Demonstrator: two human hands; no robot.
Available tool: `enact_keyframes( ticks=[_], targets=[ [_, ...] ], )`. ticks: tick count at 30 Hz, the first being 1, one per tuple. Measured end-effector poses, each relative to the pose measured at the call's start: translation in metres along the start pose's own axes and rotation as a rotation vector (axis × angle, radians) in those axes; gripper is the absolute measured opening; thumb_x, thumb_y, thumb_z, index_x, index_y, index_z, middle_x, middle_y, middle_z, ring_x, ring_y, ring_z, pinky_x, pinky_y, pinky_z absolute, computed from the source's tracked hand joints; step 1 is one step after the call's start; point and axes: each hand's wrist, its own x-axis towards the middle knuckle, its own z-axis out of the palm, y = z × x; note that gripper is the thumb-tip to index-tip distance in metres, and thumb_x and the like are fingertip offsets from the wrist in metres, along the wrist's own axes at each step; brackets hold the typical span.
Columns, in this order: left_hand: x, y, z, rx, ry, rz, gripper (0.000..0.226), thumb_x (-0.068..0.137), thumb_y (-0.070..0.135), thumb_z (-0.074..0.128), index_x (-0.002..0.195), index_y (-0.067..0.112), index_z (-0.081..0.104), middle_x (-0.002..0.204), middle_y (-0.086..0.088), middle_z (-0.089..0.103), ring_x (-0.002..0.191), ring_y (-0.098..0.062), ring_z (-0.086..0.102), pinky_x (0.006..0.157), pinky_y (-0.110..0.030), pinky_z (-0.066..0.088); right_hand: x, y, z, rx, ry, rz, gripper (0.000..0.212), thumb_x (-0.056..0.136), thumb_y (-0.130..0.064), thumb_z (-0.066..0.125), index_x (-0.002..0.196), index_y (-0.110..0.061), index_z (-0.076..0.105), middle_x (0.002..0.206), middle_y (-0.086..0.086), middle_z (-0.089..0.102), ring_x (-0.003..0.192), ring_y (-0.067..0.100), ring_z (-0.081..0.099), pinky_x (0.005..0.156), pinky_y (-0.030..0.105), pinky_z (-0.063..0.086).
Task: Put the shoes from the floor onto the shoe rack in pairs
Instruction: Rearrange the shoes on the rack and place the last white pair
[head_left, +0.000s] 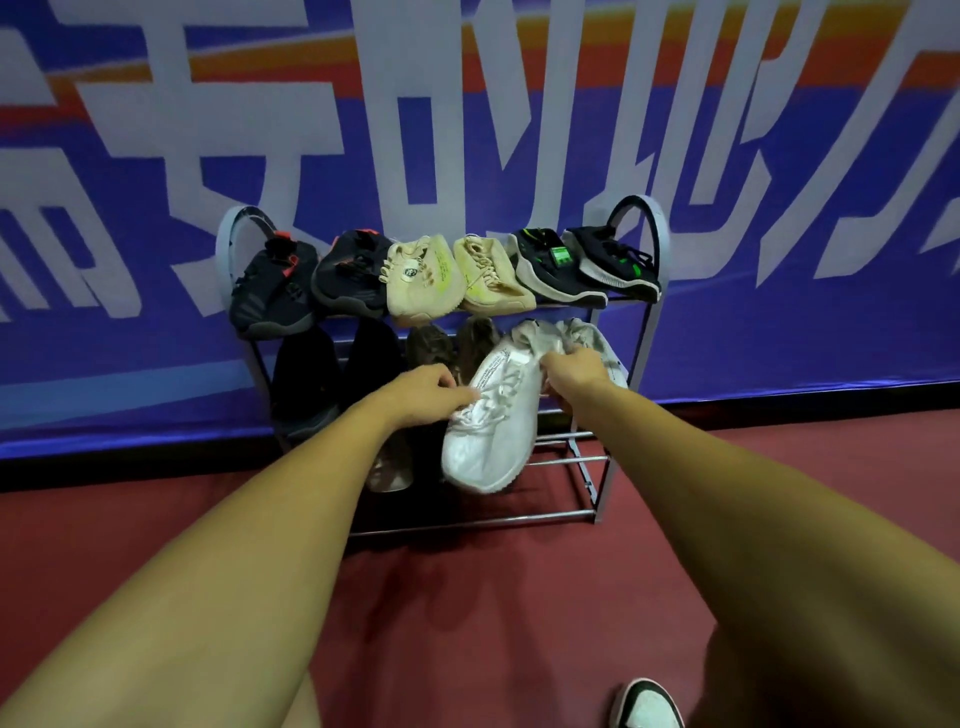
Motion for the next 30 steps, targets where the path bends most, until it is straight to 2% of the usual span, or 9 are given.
enact_keyframes(
  ticks=[3,6,8,12,17,20,24,27,30],
  targets=[
    [-0.004,0.009,0.006,-0.231,-0.284,-0.099,0.026,0.089,0.05,0.059,0.087,0.024,0.06,0.063,0.009,0.054,0.054,-0.01,0.043,0.053,-0.024,0.032,0.015,0.005,-0.005,0.07,0.071,0.071,0.065,0.073,-0.033,0.05,0.128,0.002,0.054,0.107,0.019,0.068,0.081,0.029,0.059,0.058,0.033,0.045],
    [0.001,0.013,0.007,-0.428,-0.346,-0.115,0.01,0.085,0.027,0.059,0.081,0.023,0.051,0.051,0.011,0.041,0.048,-0.007,0.035,0.052,-0.025,0.026,0.023,0.008,-0.012,0.149,0.092,0.094,0.052,0.076,-0.034,0.054,0.115,-0.001,0.061,0.102,0.015,0.068,0.088,0.033,0.066,0.077,0.043,0.058],
    [0.006,0.017,0.007,-0.46,-0.349,-0.111,0.007,0.084,0.018,0.059,0.09,0.021,0.055,0.051,0.01,0.039,0.047,-0.007,0.033,0.051,-0.024,0.025,-0.002,-0.006,-0.024,0.208,0.067,0.131,0.035,0.078,-0.032,0.06,0.102,-0.005,0.063,0.094,0.015,0.068,0.083,0.032,0.066,0.082,0.047,0.058],
    [0.019,0.028,0.019,-0.506,-0.213,-0.118,0.028,0.091,0.015,0.059,0.116,0.009,0.068,0.061,0.003,0.055,0.043,-0.006,0.045,0.047,-0.019,0.03,-0.023,-0.015,-0.039,0.215,-0.116,0.2,0.011,0.092,-0.014,0.057,0.082,-0.009,0.056,0.062,0.006,0.047,0.052,0.016,0.043,0.055,0.029,0.039],
    [0.042,0.038,0.034,-0.56,-0.078,-0.169,0.019,0.095,0.016,0.057,0.111,0.006,0.061,0.065,-0.005,0.056,0.048,-0.01,0.049,0.04,-0.017,0.032,-0.023,-0.006,-0.04,0.153,-0.221,0.277,0.013,0.091,-0.01,0.054,0.08,-0.015,0.049,0.046,-0.002,0.043,0.036,0.009,0.038,0.041,0.017,0.03],
    [0.054,0.043,0.042,-0.609,0.006,-0.164,0.023,0.094,0.017,0.058,0.111,0.002,0.059,0.064,-0.006,0.057,0.043,-0.009,0.049,0.037,-0.017,0.026,-0.024,-0.002,-0.043,0.022,-0.28,0.307,0.013,0.095,-0.026,0.053,0.086,-0.017,0.05,0.053,0.0,0.045,0.043,0.01,0.038,0.043,0.015,0.027],
    [0.066,0.052,0.051,-0.662,0.092,-0.158,0.034,0.089,0.022,0.068,0.111,-0.002,0.057,0.084,-0.014,0.066,0.051,-0.01,0.054,0.033,-0.015,0.031,-0.01,-0.002,-0.054,0.242,-0.404,0.37,0.005,0.096,-0.015,0.049,0.095,-0.011,0.051,0.066,0.002,0.048,0.053,0.009,0.045,0.049,0.017,0.03],
    [0.074,0.06,0.056,-0.681,0.073,-0.145,0.05,0.079,0.024,0.078,0.114,-0.003,0.054,0.101,-0.023,0.065,0.073,-0.022,0.062,0.046,-0.026,0.051,0.007,0.003,-0.055,0.289,-0.337,0.354,0.018,0.093,-0.004,0.047,0.11,-0.009,0.053,0.08,0.006,0.055,0.059,0.012,0.053,0.058,0.018,0.036],
    [0.078,0.065,0.062,-0.65,0.0,-0.146,0.046,0.077,0.015,0.078,0.114,-0.001,0.054,0.103,-0.018,0.063,0.081,-0.022,0.059,0.06,-0.032,0.052,0.014,0.007,-0.051,0.188,-0.281,0.328,0.022,0.094,0.001,0.043,0.108,-0.013,0.053,0.094,0.01,0.058,0.062,0.014,0.055,0.047,0.018,0.039]
  ],
)
